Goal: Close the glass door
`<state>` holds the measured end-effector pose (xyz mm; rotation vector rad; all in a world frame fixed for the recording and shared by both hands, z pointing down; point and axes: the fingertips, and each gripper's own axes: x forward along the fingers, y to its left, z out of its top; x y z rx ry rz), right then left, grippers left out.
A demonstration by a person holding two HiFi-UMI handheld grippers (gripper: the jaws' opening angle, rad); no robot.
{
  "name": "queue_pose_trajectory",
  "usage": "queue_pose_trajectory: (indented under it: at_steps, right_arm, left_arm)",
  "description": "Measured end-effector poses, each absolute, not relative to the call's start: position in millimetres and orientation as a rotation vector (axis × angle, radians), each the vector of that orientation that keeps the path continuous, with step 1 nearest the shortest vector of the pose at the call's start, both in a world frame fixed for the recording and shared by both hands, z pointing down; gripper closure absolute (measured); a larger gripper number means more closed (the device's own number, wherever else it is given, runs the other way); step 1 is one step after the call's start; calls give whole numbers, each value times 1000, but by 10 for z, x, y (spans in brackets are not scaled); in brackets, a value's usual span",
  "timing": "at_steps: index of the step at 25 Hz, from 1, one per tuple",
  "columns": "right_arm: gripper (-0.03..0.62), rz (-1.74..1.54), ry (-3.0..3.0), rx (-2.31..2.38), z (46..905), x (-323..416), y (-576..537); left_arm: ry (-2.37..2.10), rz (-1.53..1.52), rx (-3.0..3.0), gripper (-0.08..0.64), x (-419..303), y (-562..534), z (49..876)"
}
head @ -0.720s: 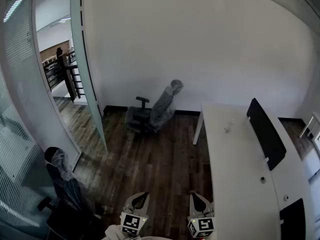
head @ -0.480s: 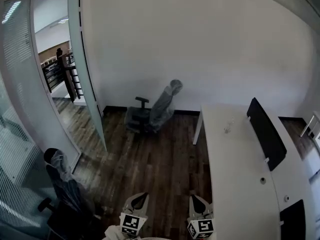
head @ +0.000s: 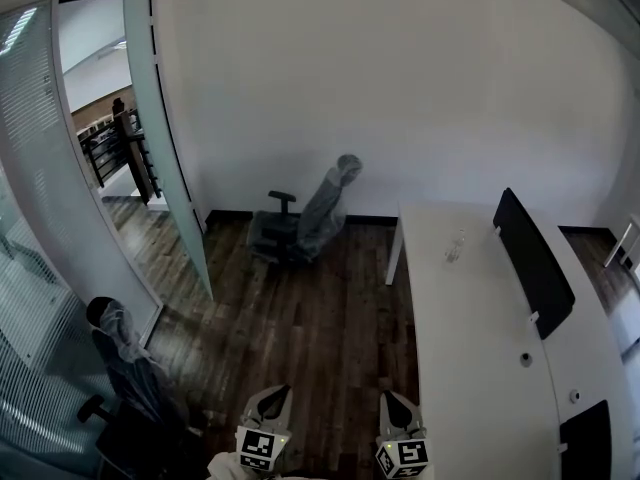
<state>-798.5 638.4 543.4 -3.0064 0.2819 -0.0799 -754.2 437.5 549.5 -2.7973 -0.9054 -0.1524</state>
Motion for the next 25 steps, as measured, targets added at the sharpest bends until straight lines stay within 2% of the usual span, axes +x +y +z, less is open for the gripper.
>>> queue_pose_trajectory:
  at_steps: [7, 13, 25]
  right_arm:
    - [586, -112, 284, -3006, 5552, -7871, 6463]
    - [586, -150, 298, -3000, 5686, -7290, 6414]
    - [588, -107, 333, -3064, 5732, -5070, 6170]
  left_arm:
    - [-905, -182, -2801, 557, -7448, 4383, 5627]
    - [-904, -175, -2805, 557, -6837, 4349, 5786]
    - [-886, -174, -2808, 557, -4581, 4135, 5825]
